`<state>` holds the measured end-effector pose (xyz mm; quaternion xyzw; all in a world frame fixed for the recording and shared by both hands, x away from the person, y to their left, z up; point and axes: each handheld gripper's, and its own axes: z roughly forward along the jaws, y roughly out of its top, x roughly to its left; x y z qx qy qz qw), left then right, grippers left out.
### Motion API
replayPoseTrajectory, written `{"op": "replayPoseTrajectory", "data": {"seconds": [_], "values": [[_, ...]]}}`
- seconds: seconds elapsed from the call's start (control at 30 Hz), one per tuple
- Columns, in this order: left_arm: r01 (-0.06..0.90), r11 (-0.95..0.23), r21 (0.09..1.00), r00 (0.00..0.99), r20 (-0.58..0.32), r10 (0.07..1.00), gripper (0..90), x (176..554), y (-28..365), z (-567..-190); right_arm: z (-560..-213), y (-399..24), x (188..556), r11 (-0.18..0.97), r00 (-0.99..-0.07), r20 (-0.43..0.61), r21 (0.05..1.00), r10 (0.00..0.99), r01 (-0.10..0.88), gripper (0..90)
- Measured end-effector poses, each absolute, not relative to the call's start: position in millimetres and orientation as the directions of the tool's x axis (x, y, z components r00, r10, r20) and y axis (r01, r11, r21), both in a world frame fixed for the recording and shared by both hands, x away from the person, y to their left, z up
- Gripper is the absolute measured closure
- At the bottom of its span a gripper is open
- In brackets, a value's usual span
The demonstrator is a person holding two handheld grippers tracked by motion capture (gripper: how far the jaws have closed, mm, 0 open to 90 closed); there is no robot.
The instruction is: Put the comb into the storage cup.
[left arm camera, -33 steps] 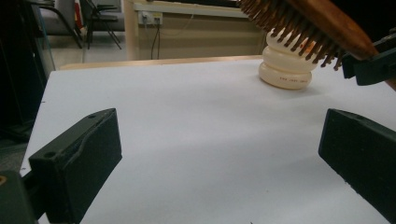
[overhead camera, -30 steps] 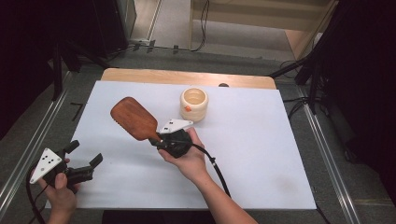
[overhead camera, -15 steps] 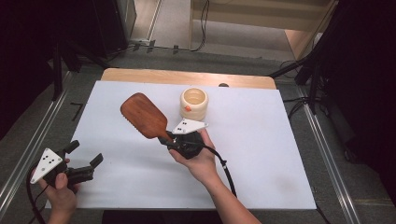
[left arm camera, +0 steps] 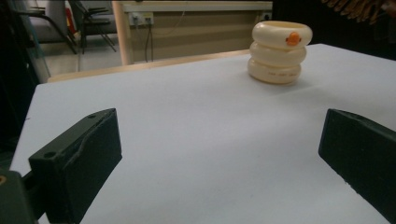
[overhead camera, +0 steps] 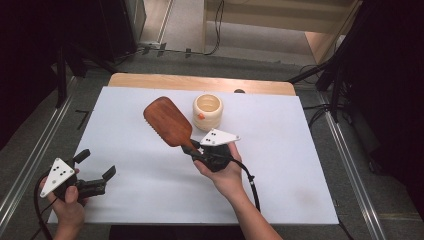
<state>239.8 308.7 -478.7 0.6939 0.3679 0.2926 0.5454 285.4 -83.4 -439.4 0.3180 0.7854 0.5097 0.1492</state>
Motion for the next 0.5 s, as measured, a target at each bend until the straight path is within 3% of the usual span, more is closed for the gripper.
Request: {"op": "replayPoseTrajectory", "data": {"seconds": [0.5], "values": [[0.155,-0.14,0.978,0.631,0.011,0.775,0.0,240.6,272.6,-446.9,-439.4,-116.2,278.7,0.228,-0.724,0.1,0.912,0.682,0.341,69.5]]}}
